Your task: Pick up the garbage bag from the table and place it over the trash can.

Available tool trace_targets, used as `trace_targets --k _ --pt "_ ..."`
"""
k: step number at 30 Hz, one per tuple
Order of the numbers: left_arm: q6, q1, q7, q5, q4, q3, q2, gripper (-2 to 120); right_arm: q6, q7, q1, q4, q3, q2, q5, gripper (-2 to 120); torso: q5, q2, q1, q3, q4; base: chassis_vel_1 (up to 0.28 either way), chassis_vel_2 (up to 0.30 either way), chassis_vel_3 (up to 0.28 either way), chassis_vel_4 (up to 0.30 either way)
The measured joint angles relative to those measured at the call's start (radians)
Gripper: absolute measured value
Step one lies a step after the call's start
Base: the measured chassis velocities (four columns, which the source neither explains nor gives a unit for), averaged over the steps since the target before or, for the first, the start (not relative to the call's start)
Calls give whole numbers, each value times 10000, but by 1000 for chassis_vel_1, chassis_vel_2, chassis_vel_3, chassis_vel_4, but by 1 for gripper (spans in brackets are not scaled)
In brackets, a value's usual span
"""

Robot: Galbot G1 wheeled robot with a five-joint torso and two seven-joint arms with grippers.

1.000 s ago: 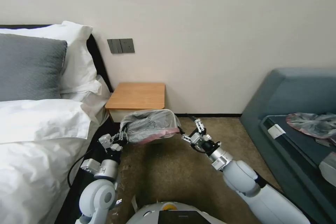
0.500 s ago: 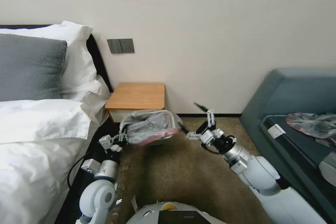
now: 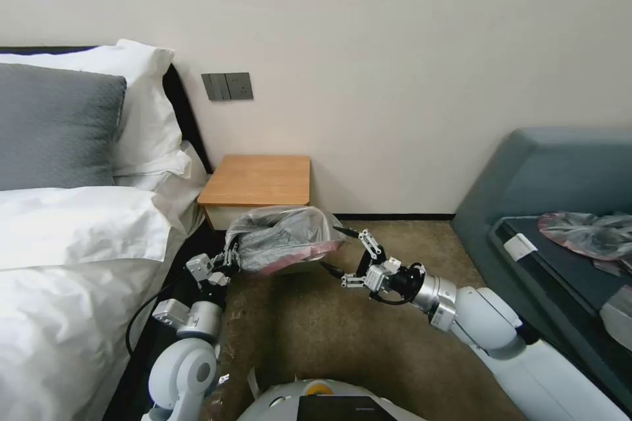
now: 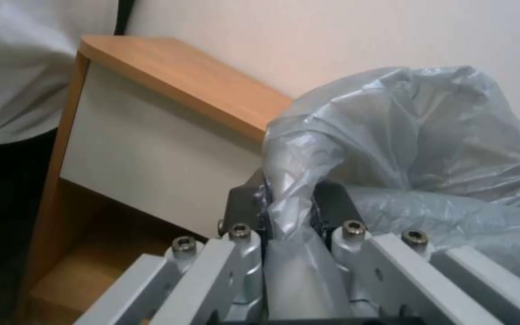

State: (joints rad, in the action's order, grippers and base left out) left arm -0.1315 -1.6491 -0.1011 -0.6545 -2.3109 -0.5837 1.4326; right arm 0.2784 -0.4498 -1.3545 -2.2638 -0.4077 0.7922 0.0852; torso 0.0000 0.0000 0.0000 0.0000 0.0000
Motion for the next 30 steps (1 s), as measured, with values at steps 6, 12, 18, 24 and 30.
trace_targets --k 6,12,18,24,30 --pt "8 -4 12 0 -31 3 4 8 -63 -3 3 250 58 13 -196 59 0 0 0 0 0 0 0 0 0" --pt "21 -31 34 0 -99 15 3 8 -129 6 38 323 129 39 -282 34 0 0 0 0 1 0 0 0 0" --pt "25 -39 31 -4 -104 16 3 8 -134 41 1 136 122 39 -277 14 0 0 0 0 0 0 0 0 0" --pt "24 -44 12 19 -105 32 3 8 -110 57 -17 19 108 25 -305 4 0 0 -1 0 1 0 0 0 0" --pt "-13 -52 -54 29 -105 31 -11 8 -63 53 -39 -20 95 21 -350 0 -1 -1 0 0 0 0 0 0 0"
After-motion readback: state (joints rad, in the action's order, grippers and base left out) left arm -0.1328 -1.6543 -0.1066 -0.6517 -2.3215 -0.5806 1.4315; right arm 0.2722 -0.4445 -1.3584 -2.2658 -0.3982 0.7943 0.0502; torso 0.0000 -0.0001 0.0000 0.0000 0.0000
